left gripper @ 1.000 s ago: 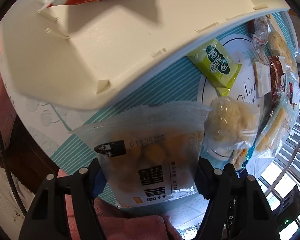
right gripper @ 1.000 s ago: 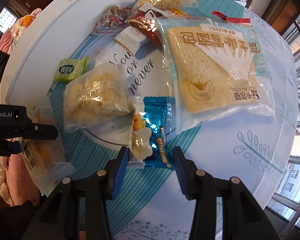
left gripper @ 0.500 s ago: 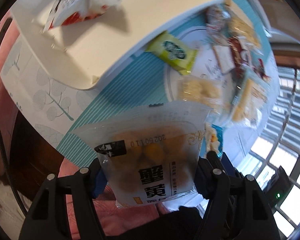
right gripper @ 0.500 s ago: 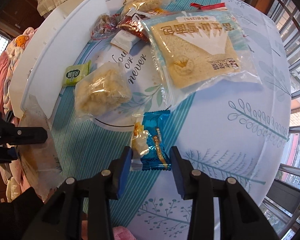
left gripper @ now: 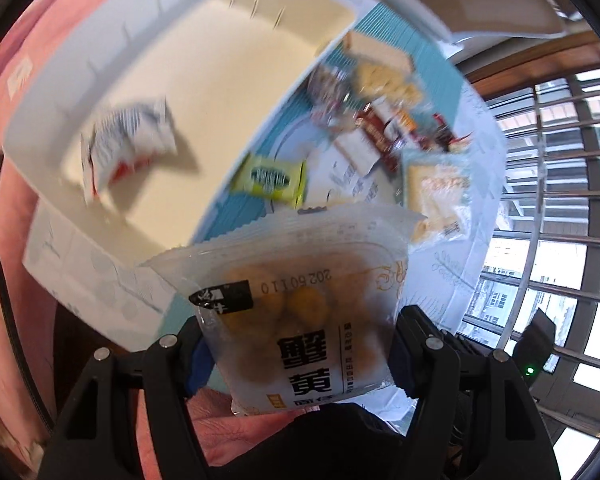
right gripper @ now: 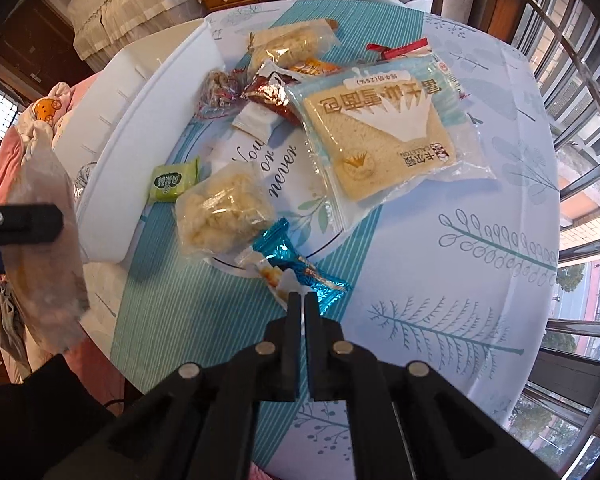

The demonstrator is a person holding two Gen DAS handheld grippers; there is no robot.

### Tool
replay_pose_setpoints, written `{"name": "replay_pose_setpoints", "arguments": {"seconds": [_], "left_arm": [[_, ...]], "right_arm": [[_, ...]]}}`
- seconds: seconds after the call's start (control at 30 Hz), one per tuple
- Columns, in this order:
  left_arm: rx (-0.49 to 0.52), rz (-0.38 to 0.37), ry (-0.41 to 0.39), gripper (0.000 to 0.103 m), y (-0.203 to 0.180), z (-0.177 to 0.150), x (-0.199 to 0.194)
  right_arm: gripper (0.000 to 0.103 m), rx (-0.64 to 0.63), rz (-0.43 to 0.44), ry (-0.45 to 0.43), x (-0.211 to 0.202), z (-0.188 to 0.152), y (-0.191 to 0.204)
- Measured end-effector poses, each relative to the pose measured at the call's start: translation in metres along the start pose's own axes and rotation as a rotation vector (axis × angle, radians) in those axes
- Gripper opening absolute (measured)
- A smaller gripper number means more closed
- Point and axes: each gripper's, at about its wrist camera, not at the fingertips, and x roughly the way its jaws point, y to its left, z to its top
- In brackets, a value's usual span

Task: Organize snacks
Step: 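Grasp the blue foil snack with the right gripper and lift it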

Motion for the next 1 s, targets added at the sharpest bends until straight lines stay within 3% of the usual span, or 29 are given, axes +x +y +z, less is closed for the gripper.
{"name": "replay_pose_setpoints", "arguments": {"seconds": [0.17, 0.23, 0.3, 0.47, 0.6, 1.0], "left_arm": [[0.088, -0.02, -0.084, 0.069, 0.003, 0.011, -0.031], [0.109, -0.013, -0.104, 0.069, 0.01, 0.018, -0.042], [0.114, -0.041, -0.116, 0.069, 0.016, 0.024, -0.052], [0.114, -0.038, -0.136, 0.069, 0.038, 0.039, -0.069], [0.112, -0.037, -0.143, 0.069, 0.055, 0.05, -0.076], [0.118, -0.03, -0.142, 0.069, 0.099, 0.077, -0.088]], "right_arm": [[0.003, 0.091, -0.015, -0.01, 0.011, 0.009, -0.004], [0.009, 0.109, -0.023, -0.001, 0.017, 0.011, -0.004], [0.033, 0.093, -0.051, 0.003, 0.028, 0.014, 0.001], [0.037, 0.053, -0.103, 0.023, 0.05, 0.013, 0.013], [0.049, 0.035, -0.128, 0.027, 0.06, 0.013, 0.024], [0.046, 0.007, -0.231, 0.007, 0.08, 0.019, 0.051]]}}
